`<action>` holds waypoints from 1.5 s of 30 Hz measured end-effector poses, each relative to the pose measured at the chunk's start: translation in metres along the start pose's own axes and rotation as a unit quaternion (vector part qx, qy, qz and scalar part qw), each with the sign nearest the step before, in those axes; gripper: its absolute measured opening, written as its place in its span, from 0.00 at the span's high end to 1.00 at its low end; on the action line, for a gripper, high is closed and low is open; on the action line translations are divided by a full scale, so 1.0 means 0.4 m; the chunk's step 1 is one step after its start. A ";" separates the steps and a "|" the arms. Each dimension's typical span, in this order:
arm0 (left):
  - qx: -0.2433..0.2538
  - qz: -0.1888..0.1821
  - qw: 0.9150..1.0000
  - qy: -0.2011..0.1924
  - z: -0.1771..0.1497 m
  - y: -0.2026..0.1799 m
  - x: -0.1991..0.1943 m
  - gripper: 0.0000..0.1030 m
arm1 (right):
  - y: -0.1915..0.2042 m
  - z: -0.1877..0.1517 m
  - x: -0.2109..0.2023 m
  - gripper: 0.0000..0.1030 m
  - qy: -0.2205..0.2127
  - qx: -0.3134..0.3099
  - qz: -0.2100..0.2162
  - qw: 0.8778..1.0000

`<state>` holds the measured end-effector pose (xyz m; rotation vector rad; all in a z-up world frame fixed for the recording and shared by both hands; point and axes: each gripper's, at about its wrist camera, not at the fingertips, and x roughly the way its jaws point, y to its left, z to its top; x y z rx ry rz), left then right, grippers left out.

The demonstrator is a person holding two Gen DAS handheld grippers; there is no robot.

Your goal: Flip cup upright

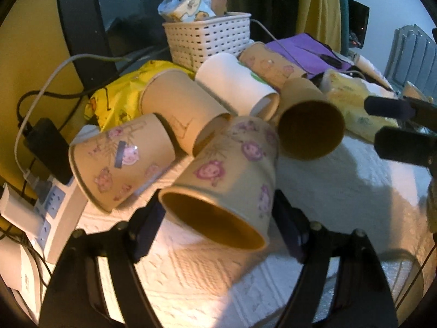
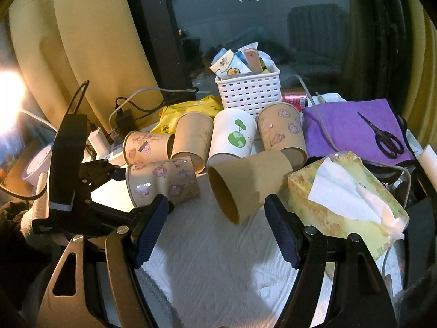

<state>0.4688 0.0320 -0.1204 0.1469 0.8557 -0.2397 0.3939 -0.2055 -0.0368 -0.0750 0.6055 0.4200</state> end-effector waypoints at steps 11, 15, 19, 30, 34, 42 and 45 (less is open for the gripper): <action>-0.004 -0.019 1.000 -0.018 -0.031 -0.055 -0.140 0.25 | 0.012 -0.027 -0.074 0.26 -0.008 -0.001 -0.004 1.000; -0.005 -0.025 0.999 -0.028 -0.063 -0.090 -0.213 0.25 | 0.019 -0.046 -0.125 0.26 -0.014 0.001 -0.008 1.000; -0.008 -0.031 0.999 -0.035 -0.109 -0.124 -0.282 0.25 | 0.030 -0.066 -0.170 0.26 -0.018 0.003 -0.010 1.000; -0.020 -0.039 0.998 -0.043 -0.252 -0.203 -0.424 0.25 | 0.095 -0.165 -0.287 0.26 -0.013 -0.010 -0.007 1.000; -0.031 -0.048 0.997 -0.043 -0.307 -0.227 -0.459 0.25 | 0.118 -0.209 -0.316 0.26 -0.006 -0.011 -0.005 1.000; -0.043 -0.063 0.996 -0.041 -0.404 -0.281 -0.502 0.25 | 0.158 -0.288 -0.355 0.26 0.012 -0.008 0.000 1.000; -0.038 -0.068 0.996 -0.035 -0.434 -0.307 -0.505 0.25 | 0.168 -0.319 -0.363 0.26 0.020 -0.004 0.002 1.000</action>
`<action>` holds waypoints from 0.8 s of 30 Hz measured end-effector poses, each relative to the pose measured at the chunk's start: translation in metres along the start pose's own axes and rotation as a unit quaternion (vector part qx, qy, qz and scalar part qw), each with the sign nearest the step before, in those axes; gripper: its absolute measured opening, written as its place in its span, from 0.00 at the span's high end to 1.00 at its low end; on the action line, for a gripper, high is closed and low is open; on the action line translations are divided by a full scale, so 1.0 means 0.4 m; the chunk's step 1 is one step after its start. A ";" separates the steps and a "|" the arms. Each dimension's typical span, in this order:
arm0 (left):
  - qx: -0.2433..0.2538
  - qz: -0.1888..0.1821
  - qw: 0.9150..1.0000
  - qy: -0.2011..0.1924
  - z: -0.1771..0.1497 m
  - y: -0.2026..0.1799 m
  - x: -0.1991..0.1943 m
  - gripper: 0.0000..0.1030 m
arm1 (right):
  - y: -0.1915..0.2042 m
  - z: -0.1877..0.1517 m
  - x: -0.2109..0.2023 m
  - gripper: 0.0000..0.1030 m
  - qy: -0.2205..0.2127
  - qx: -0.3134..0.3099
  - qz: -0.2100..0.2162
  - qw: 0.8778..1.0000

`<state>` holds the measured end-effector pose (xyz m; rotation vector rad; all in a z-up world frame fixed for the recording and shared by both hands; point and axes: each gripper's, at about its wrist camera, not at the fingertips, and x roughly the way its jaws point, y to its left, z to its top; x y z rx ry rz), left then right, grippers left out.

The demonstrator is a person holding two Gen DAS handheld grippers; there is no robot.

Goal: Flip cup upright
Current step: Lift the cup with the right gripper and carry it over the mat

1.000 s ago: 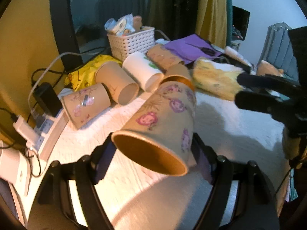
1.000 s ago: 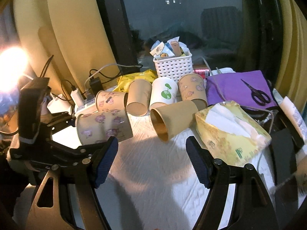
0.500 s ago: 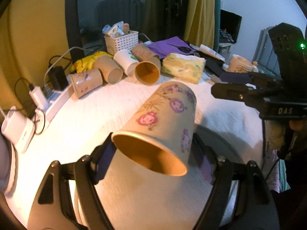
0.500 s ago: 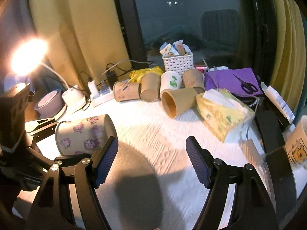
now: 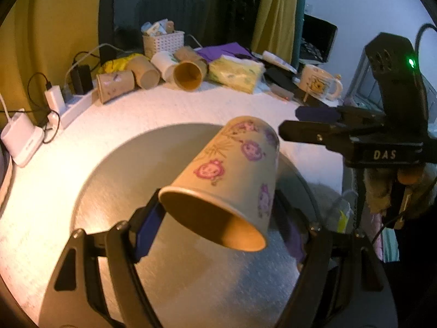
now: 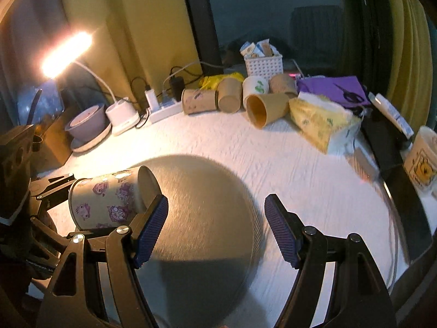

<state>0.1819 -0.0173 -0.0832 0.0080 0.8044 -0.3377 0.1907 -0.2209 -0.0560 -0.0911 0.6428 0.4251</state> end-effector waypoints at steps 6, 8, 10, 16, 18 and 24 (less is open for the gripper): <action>0.013 -0.008 1.000 0.020 -0.045 -0.039 0.013 0.25 | -0.009 -0.060 -0.001 0.26 0.011 0.020 0.000 1.000; 0.017 -0.009 1.000 0.025 -0.047 -0.043 0.021 0.25 | -0.014 -0.077 -0.001 0.26 0.015 0.025 0.000 1.000; 0.020 -0.011 0.999 0.029 -0.049 -0.051 0.030 0.25 | -0.021 -0.087 0.000 0.26 0.019 0.027 0.000 0.999; 0.032 -0.023 0.999 0.037 -0.057 -0.075 0.048 0.25 | -0.033 -0.108 0.008 0.26 0.029 0.034 0.000 0.999; 0.034 -0.027 0.998 0.040 -0.061 -0.077 0.054 0.24 | -0.033 -0.112 0.012 0.26 0.032 0.032 0.001 0.999; 0.035 -0.022 0.998 0.051 -0.064 -0.073 0.066 0.23 | -0.027 -0.121 0.021 0.26 0.044 0.025 0.001 0.999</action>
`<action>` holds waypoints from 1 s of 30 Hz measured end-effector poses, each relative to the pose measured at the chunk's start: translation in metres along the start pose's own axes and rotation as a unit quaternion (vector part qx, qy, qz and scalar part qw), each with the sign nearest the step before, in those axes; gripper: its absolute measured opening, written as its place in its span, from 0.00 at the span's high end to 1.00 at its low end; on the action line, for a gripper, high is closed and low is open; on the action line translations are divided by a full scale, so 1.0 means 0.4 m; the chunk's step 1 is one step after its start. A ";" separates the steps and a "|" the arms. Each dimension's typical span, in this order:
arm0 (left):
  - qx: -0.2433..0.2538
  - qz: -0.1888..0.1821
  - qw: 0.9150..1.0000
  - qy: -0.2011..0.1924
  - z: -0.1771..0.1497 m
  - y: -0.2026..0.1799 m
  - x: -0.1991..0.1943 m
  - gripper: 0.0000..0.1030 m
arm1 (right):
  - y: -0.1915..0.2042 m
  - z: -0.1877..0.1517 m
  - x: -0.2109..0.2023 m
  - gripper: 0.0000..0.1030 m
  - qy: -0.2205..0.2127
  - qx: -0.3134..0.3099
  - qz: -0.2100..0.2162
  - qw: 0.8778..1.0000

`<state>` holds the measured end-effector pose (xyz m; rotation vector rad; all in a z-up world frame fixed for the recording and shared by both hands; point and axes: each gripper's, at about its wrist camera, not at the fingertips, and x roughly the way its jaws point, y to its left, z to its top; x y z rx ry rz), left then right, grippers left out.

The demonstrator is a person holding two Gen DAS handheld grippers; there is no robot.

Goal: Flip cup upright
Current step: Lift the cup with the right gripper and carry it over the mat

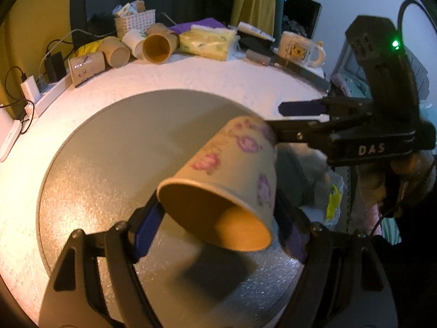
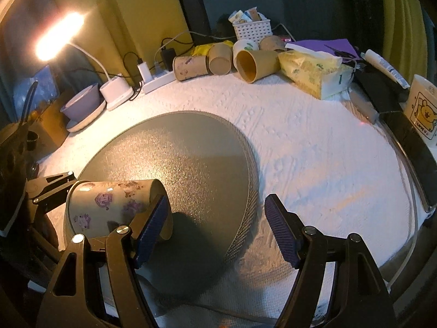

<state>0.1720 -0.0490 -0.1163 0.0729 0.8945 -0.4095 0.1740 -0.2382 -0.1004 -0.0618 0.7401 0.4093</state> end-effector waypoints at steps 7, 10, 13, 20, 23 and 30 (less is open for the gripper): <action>-0.008 -0.003 1.000 0.005 -0.018 0.000 -0.005 0.23 | 0.017 -0.011 0.003 0.26 0.011 -0.013 -0.003 1.000; -0.018 0.001 1.000 0.006 -0.027 0.011 -0.009 0.23 | 0.026 -0.013 0.000 0.26 0.017 -0.019 -0.005 1.000; -0.029 0.004 1.000 0.004 -0.038 0.022 -0.018 0.22 | 0.037 -0.012 -0.006 0.26 0.020 -0.031 -0.008 0.999; -0.065 0.021 0.998 -0.007 -0.074 0.070 -0.061 0.22 | 0.065 0.011 -0.043 0.26 0.010 -0.082 -0.027 0.996; -0.086 0.029 0.996 -0.013 -0.090 0.096 -0.076 0.22 | 0.091 0.030 -0.058 0.26 0.002 -0.112 -0.016 0.994; -0.135 0.041 0.989 -0.037 -0.115 0.148 -0.111 0.22 | 0.183 0.059 -0.041 0.26 -0.004 -0.174 0.034 0.984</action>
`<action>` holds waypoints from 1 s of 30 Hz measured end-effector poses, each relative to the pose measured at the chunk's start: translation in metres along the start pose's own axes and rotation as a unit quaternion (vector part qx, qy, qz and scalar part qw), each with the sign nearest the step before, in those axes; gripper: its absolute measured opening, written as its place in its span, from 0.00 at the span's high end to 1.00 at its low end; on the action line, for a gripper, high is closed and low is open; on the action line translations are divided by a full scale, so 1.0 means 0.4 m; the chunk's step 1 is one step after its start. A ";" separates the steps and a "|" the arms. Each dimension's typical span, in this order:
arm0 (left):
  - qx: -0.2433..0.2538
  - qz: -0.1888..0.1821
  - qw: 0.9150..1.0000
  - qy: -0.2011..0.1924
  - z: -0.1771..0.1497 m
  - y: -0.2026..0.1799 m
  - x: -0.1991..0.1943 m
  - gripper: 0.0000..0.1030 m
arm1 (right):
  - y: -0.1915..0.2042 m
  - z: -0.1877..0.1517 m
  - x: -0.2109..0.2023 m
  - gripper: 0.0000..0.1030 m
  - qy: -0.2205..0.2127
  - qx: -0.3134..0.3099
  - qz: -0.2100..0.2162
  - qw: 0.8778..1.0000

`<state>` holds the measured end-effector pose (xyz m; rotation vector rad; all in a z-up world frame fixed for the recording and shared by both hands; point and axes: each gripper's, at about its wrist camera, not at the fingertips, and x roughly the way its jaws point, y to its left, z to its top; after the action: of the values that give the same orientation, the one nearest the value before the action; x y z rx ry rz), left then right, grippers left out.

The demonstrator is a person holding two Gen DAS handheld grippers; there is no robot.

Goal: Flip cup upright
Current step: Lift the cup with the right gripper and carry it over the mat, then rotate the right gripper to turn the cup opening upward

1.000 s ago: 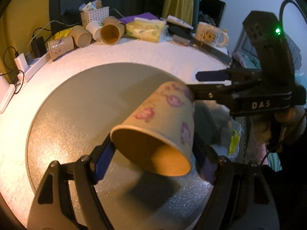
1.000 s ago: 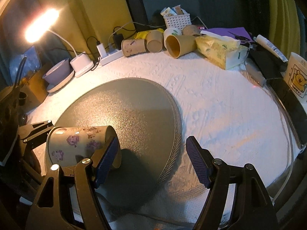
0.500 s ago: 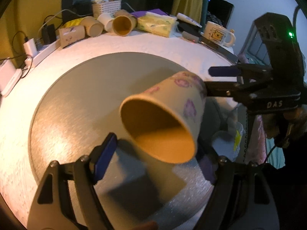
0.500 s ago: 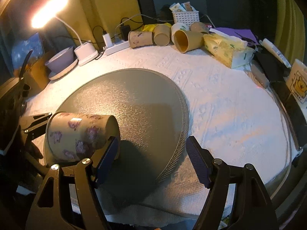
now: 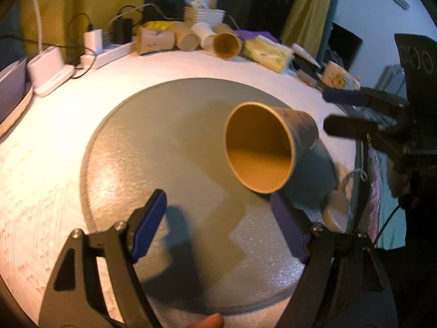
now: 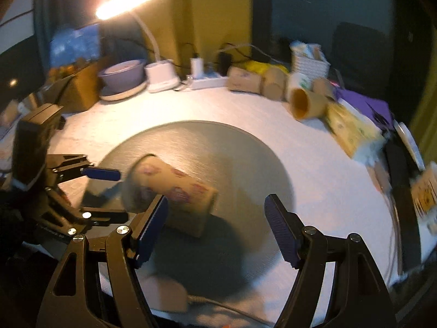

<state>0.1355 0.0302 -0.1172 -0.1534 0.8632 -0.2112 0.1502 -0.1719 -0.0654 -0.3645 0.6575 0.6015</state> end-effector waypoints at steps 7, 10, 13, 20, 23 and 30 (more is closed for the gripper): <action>-0.037 0.008 0.999 -0.018 -0.002 0.037 -0.022 0.22 | 0.057 0.039 0.067 0.26 0.029 -0.051 0.029 0.998; -0.048 0.016 0.998 -0.025 -0.007 0.056 -0.038 0.22 | 0.073 0.059 0.085 0.26 0.041 -0.078 0.032 0.996; -0.054 0.025 0.998 -0.033 -0.007 0.069 -0.052 0.22 | 0.087 0.073 0.099 0.26 0.052 -0.109 0.022 0.992; -0.070 0.025 0.996 -0.054 -0.002 0.110 -0.083 0.22 | 0.131 0.102 0.156 0.26 0.092 -0.167 0.009 0.982; -0.077 0.021 0.995 -0.056 -0.002 0.128 -0.085 0.22 | 0.142 0.116 0.175 0.26 0.102 -0.174 0.006 0.979; -0.087 0.011 0.994 -0.060 0.000 0.153 -0.089 0.22 | 0.161 0.141 0.229 0.26 0.139 -0.189 -0.008 0.972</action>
<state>0.1204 0.0982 -0.1045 -0.3161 0.7635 -0.1053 0.1938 -0.0575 -0.0925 -0.8197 0.8067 0.6666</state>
